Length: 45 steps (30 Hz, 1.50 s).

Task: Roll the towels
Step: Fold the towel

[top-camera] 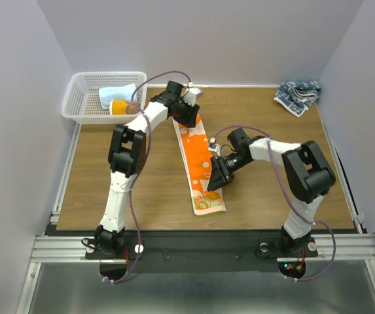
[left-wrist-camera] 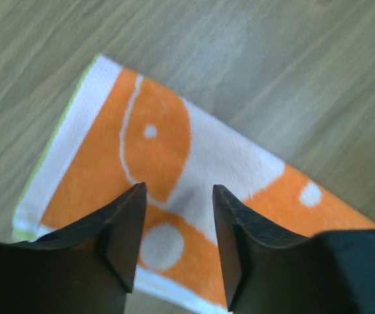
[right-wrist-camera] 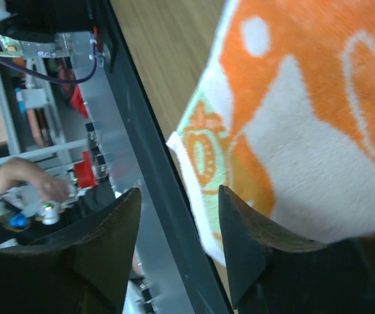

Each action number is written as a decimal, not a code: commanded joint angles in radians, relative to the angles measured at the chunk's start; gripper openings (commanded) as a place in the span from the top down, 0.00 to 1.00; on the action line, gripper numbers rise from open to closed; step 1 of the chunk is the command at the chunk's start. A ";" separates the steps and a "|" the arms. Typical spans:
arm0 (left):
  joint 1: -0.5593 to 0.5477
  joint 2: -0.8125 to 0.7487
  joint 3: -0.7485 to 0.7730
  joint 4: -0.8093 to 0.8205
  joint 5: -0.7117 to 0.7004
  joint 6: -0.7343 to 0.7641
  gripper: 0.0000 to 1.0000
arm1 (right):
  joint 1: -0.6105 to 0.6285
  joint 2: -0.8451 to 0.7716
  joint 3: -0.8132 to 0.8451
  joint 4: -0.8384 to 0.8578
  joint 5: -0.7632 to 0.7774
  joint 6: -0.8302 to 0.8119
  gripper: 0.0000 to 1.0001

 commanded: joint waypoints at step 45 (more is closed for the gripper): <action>-0.843 -1.012 -1.300 0.278 -0.403 0.289 0.55 | -0.328 -0.295 0.132 -0.021 0.292 0.075 0.17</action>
